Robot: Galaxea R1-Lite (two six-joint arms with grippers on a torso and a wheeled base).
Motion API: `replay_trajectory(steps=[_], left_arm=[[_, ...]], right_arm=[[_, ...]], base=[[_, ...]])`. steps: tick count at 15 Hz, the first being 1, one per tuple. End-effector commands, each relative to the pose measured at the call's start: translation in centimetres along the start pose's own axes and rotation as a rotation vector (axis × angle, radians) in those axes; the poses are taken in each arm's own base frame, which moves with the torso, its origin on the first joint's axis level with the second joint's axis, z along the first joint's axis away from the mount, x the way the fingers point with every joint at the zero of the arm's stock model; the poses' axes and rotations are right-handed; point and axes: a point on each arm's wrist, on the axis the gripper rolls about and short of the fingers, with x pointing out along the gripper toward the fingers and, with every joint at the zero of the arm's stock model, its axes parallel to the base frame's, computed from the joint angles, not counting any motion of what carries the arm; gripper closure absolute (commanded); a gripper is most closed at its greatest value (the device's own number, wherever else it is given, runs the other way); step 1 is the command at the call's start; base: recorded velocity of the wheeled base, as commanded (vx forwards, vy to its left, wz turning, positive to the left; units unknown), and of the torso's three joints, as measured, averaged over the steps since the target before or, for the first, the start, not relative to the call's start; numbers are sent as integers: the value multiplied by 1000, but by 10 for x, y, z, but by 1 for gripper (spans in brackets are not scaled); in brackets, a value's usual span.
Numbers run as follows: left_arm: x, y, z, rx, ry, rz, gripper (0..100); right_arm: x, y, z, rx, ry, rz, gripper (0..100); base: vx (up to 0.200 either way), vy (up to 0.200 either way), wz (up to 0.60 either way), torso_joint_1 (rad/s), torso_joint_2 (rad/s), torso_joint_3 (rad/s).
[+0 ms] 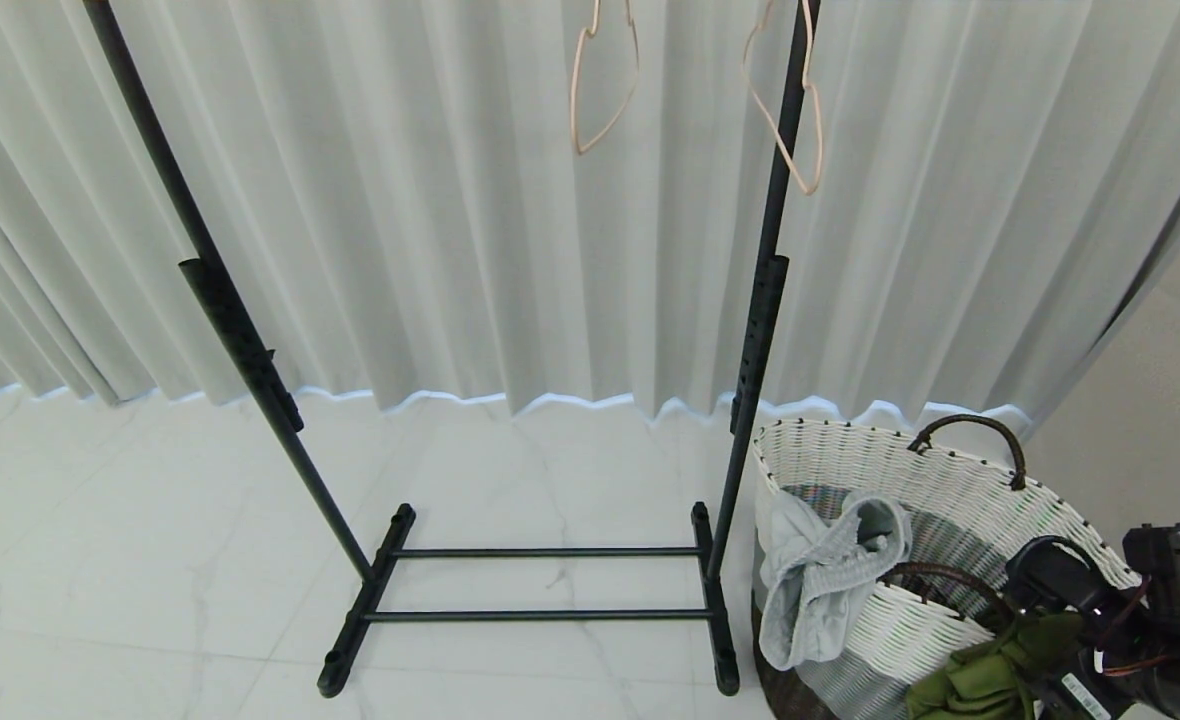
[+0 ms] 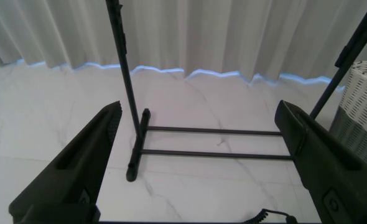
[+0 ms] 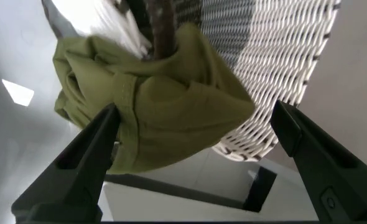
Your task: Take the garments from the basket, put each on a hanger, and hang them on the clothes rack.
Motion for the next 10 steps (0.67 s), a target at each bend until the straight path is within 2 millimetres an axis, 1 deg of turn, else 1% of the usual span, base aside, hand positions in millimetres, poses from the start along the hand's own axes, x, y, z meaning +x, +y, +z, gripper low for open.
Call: replay_trajectory(steps=[1,5,9,10], left_arm=[[0,0,0,0,1,0,0],[0,0,0,0,1,0,0],[0,0,0,0,1,0,0],[0,0,0,0,-1,0,0]], right_arm=[[-2,3,-2,-8,3,5,0],[1,1,-3,-1,34,-29,0],[-2,-2,2,12,-19,-72,0],[-3,-3,3,15,-24,-82,100]], base=[[0,0,0,0,0,0],[0,0,0,0,0,0],[0,0,0,0,0,0],[0,0,0,0,0,0]])
